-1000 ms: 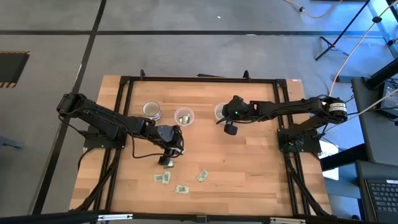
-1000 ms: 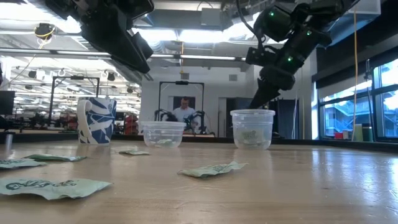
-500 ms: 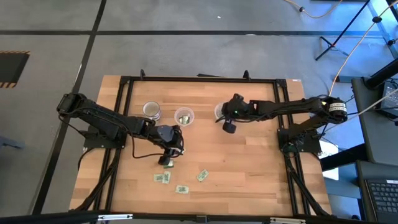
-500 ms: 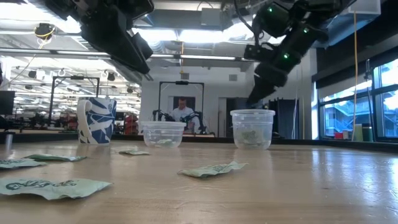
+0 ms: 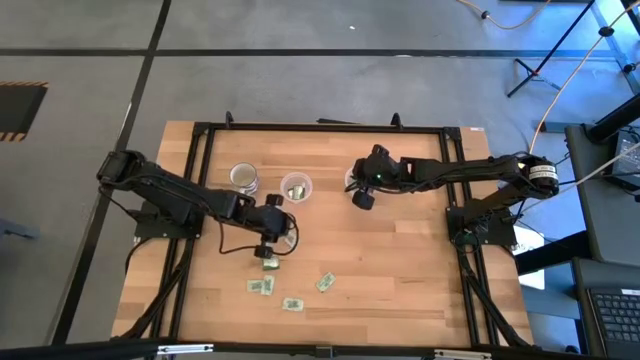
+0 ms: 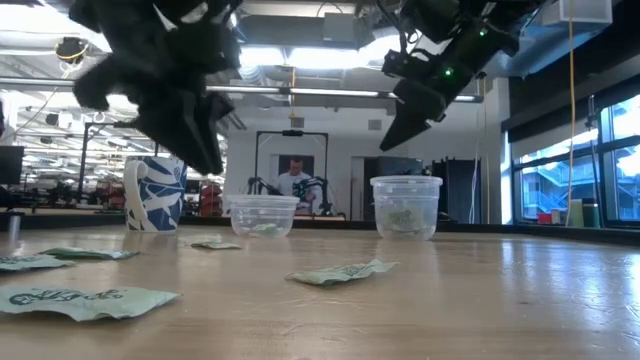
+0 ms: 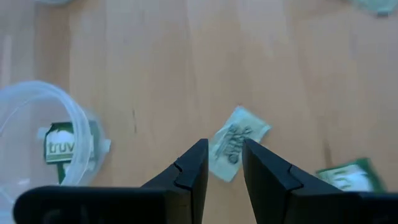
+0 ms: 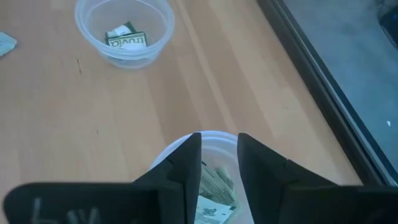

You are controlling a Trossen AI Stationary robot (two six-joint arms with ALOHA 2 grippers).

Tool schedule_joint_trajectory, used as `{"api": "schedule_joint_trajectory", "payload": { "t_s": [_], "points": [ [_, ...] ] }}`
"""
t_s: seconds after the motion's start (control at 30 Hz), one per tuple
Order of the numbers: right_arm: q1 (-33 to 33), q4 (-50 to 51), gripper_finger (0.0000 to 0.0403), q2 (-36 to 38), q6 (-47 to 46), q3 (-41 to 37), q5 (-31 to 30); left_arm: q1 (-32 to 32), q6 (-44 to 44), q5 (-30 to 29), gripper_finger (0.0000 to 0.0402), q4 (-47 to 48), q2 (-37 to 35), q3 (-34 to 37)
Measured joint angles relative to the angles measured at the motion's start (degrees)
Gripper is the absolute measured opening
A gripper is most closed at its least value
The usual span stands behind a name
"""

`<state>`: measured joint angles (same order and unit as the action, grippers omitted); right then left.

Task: Pick and place items into bin
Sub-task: Put the white stevia packet into the right transparent bin

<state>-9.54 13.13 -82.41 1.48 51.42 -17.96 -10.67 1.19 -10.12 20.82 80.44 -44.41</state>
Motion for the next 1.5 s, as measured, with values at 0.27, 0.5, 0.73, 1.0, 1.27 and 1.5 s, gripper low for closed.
{"api": "schedule_joint_trajectory", "payload": {
  "t_s": [0.27, 0.5, 0.73, 1.0, 1.27, 1.5],
  "points": [
    [0.5, 0.27, 0.0106, 0.0, -1.46, 0.0, 0.02, 3.33, -0.61, 4.1, 0.0092, -0.02, 6.03, 0.01],
    [0.5, 0.26, 0.0106, 0.0, -1.46, 0.0, 0.04, 3.33, 0.02, 4.67, 0.0092, -0.86, 10.02, 0.01],
    [0.5, 0.27, 0.0106, 0.0, -1.48, 0.02, 0.07, 3.33, 0.03, 5.42, 0.0092, -3.42, 13.22, -0.01],
    [0.5, 0.39, 0.0106, 0.0, -1.46, 0.02, 0.09, 3.38, 0.07, 7.76, 0.0066, -3.82, 15.28, -0.25],
    [0.5, 0.42, 0.0106, 0.0, -1.46, 0.02, 0.09, 3.38, 0.07, 8.32, 0.0014, -3.76, 14.91, -0.16],
    [0.61, -0.44, 0.0106, 0.18, -0.2, 0.02, 0.09, 3.38, 0.07, 8.3, 0.0005, -3.71, 14.93, -0.11]
  ]
}}
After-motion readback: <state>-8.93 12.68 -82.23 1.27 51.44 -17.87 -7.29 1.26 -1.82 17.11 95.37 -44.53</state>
